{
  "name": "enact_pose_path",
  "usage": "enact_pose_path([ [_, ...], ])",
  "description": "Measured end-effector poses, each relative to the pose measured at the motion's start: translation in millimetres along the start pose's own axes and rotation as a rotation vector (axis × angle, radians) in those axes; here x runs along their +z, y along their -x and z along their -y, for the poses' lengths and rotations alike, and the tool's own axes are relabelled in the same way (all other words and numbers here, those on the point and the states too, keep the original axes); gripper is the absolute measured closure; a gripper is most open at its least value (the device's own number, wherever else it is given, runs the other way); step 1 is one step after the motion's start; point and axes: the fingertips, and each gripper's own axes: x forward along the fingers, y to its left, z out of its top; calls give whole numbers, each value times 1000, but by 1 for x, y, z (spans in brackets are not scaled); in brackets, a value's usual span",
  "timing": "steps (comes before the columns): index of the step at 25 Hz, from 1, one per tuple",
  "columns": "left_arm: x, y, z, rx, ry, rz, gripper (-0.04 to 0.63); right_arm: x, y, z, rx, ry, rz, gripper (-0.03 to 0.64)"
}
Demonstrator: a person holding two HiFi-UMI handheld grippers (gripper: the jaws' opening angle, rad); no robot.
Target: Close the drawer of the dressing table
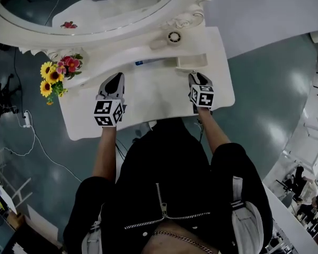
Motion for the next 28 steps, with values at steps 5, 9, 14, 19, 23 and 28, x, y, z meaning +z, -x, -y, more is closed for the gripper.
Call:
enact_pose_path([
  [5, -3, -6, -4, -1, 6, -15, 574, -2, -9, 2, -8, -11, -15, 491],
  [9, -5, -10, -4, -5, 6, -22, 574, -1, -12, 3, -6, -13, -18, 511],
  [14, -4, -13, -3, -12, 6, -20, 574, -2, -11, 3, 4, -3, -26, 514],
  [19, -1, -13, -3, -11, 4, -13, 574, 4, -7, 2, 3, 1, -18, 515],
  [23, -1, -13, -3, -12, 6, -12, 574, 7, -7, 5, -3, 5, -22, 515],
  [28, -2, -12, -5, -10, 12, -14, 574, 12, -12, 7, 0, 14, -31, 516],
])
